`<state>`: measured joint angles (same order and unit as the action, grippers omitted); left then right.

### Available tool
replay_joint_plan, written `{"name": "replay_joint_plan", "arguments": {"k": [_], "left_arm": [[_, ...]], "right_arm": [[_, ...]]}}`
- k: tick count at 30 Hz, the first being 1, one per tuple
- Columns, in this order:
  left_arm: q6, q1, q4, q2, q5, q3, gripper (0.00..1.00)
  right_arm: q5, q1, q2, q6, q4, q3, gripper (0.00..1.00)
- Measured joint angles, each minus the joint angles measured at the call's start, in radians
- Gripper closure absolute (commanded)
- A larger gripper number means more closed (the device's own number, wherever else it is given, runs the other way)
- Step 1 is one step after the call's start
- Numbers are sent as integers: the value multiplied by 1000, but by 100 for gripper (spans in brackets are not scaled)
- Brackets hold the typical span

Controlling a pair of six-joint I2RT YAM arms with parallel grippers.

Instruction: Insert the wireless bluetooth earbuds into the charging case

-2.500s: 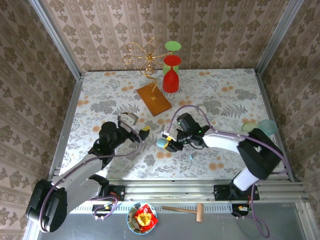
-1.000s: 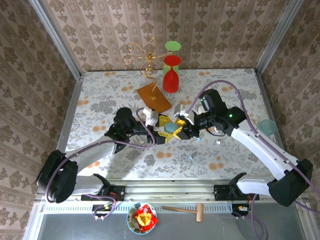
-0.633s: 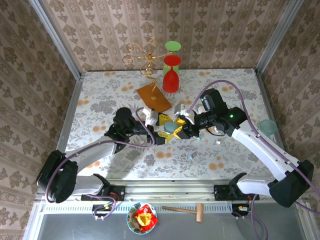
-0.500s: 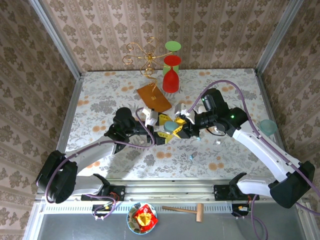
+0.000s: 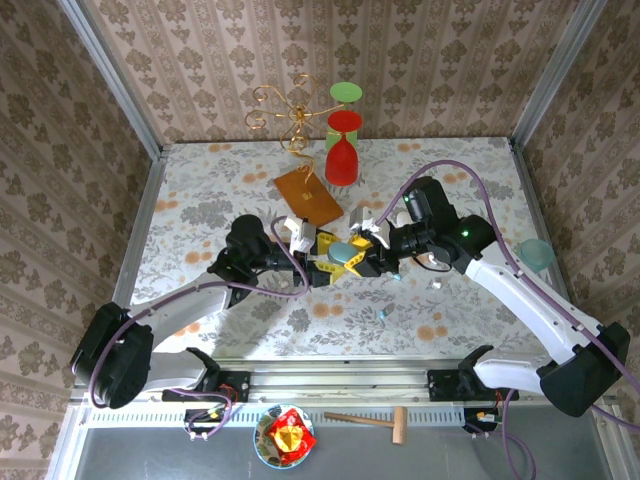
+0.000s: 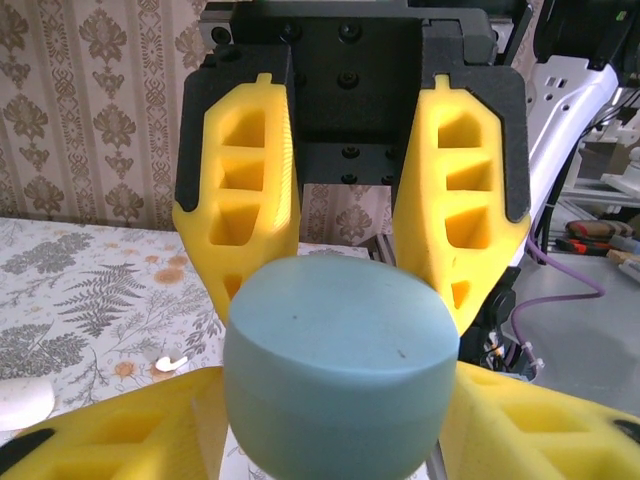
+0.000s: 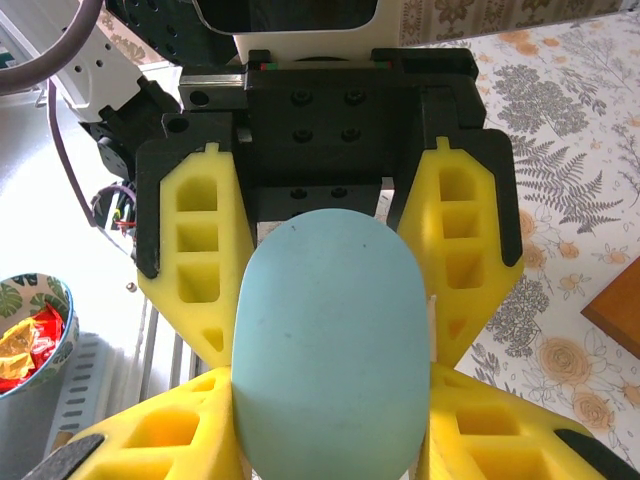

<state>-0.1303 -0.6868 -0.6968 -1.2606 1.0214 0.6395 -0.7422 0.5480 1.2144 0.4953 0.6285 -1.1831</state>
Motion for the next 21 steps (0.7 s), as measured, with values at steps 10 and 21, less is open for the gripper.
{"name": "replay_joint_plan", "arguments": {"k": [10, 21], "left_arm": [[0, 0, 2, 0, 0, 0, 38], [3, 0, 0, 0, 10, 0, 56]], "right_arm": [[0, 0, 0, 16, 16, 0, 80], [1, -1, 0, 27, 35, 0, 80]]}}
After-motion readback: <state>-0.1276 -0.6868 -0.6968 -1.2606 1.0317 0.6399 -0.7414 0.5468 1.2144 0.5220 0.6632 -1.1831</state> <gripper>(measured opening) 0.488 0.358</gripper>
